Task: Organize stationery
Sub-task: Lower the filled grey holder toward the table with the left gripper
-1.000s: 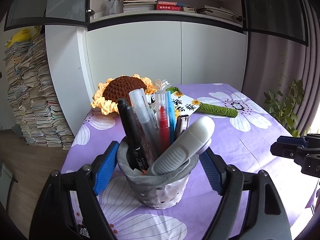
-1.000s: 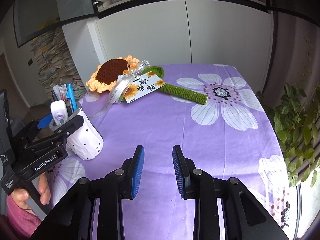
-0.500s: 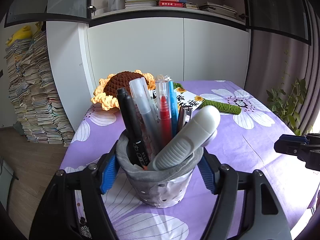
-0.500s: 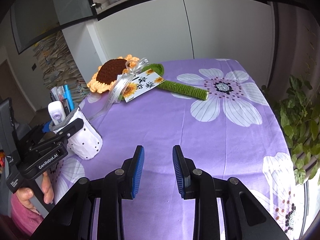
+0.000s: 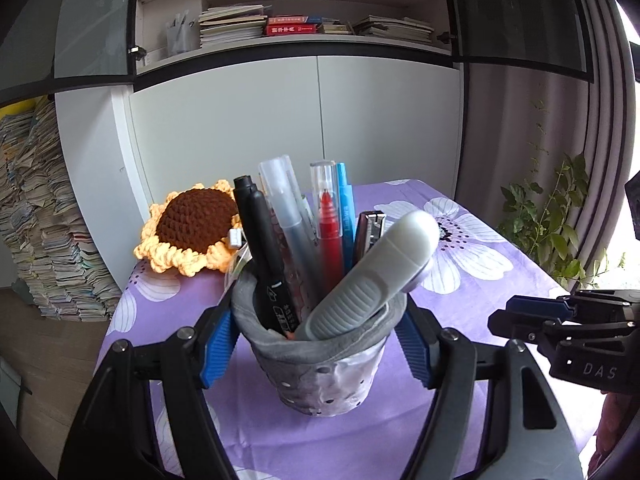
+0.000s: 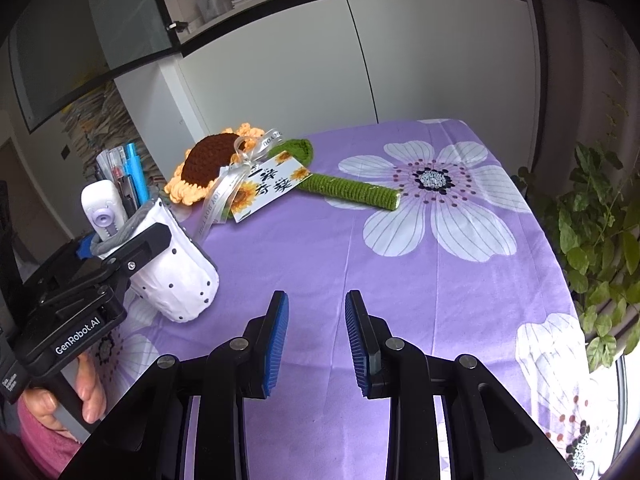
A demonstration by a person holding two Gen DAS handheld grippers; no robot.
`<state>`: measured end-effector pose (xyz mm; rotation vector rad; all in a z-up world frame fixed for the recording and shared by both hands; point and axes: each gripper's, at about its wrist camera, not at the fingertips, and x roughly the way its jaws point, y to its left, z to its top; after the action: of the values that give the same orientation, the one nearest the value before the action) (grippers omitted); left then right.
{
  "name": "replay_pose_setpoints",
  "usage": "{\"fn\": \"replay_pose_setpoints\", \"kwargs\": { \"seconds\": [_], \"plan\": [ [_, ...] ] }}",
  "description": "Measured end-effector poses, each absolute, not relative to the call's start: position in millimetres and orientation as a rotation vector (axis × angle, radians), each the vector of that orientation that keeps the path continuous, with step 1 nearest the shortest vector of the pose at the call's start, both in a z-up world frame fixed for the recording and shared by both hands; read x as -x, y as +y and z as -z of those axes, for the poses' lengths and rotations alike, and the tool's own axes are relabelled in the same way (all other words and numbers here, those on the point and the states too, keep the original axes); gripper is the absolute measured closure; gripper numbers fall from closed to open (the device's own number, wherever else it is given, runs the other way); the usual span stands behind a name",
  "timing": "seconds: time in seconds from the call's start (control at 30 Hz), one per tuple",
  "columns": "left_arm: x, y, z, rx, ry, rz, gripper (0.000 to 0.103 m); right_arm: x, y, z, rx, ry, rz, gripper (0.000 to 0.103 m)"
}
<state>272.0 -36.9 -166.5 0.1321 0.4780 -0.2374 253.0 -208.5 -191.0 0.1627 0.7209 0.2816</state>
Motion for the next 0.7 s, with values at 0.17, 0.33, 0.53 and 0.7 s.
{"fn": "replay_pose_setpoints", "kwargs": {
  "seconds": [0.17,0.33,0.53,0.7],
  "plan": [
    [-283.0,-61.8,170.5,-0.134,0.497,0.266,0.034,-254.9,-224.0,197.5,-0.171,0.716,-0.279,0.074],
    [-294.6,-75.6,175.9,-0.117,0.536,0.266,0.034,-260.2,-246.2,207.0,-0.214,0.721,-0.266,0.074],
    [-295.8,-89.2,180.8,-0.137,0.544,0.256,0.034,-268.0,-257.1,211.9,-0.246,0.726,-0.274,0.074],
    [-295.6,-92.8,184.6,-0.141,0.551,0.262,0.034,-270.4,-256.5,213.5,-0.243,0.725,-0.29,0.074]
  ]
}}
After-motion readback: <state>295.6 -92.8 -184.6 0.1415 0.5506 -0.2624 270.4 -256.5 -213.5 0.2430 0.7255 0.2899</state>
